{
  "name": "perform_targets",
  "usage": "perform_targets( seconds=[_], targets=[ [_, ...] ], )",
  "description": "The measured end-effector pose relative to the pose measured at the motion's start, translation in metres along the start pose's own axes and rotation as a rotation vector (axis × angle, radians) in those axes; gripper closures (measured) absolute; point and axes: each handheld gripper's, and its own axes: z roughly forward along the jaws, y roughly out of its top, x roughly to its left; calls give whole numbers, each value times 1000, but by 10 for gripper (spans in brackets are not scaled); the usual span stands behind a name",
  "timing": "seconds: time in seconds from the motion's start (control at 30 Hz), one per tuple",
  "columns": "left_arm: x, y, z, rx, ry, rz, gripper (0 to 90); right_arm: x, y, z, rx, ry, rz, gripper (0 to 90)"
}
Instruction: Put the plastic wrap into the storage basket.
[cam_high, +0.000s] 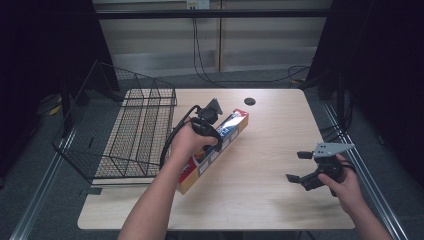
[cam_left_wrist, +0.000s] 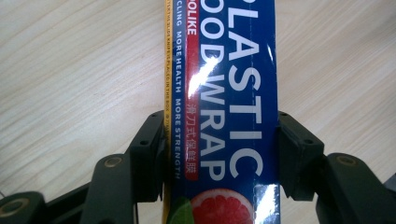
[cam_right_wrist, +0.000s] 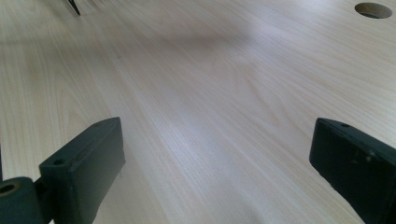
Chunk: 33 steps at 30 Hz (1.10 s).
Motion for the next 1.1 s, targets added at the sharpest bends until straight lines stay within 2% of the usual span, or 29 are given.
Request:
perform_targets(
  seconds=[0.2, 0.3, 0.4, 0.5, 1.1],
  targets=[
    [3, 1, -12, -5, -2, -22, 436, 1, 0, 0, -1, -2, 0, 29],
    [4, 1, -18, -2, 6, -18, 436, 1, 0, 0, -1, -2, 1, 29],
    [6, 0, -24, -8, -3, -37, 436, 1, 1, 1, 0, -3, 2, 29],
    [6, 0, -31, -10, 5, -36, 436, 1, 1, 0, 0, -3, -2, 29],
    [22, -4, -60, -12, 8, -86, 436, 1, 1, -1, -11, -10, 3, 29]
  ],
)
